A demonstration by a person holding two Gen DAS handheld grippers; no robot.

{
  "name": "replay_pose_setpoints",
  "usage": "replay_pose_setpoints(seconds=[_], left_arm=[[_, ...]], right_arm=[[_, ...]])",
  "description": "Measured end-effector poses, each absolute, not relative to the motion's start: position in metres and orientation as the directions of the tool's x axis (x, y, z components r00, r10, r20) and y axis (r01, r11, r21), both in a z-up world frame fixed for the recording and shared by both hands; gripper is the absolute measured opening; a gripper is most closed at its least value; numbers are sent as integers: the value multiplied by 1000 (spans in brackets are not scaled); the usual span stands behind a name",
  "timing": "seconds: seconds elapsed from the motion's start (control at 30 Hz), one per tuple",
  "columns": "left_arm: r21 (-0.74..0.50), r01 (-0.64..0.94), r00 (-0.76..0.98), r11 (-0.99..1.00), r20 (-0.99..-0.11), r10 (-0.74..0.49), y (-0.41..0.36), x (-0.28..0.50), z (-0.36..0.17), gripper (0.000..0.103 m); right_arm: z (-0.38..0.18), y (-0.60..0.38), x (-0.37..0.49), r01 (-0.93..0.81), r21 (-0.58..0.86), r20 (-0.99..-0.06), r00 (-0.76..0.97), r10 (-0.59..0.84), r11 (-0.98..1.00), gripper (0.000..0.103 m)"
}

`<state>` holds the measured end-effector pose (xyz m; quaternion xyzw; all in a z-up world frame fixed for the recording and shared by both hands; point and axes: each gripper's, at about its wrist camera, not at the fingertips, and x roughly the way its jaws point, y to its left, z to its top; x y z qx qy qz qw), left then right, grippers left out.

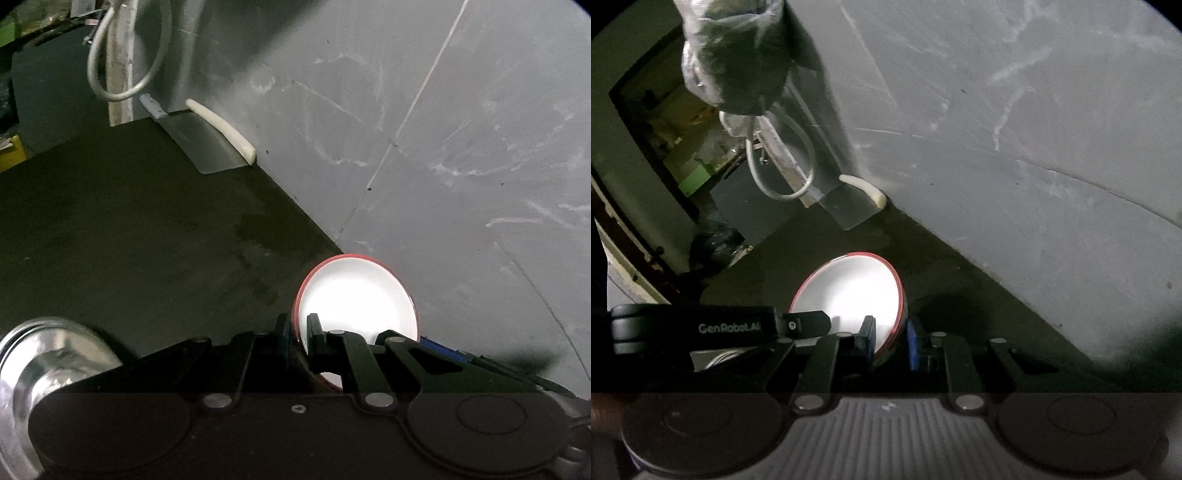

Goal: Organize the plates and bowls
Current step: 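Lift the second white bowl with both grippers toward the steel bowl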

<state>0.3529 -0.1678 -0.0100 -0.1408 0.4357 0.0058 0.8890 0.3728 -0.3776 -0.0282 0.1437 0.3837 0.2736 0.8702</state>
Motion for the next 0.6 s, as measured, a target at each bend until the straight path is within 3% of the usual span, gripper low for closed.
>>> replay_pose_setpoints(seconds=[0.6], left_arm=[[-299, -195, 657, 934, -747, -101, -137, 242, 10, 10]], right_arm=[[-3, -356, 284, -479, 435, -589, 489, 643, 762, 20]])
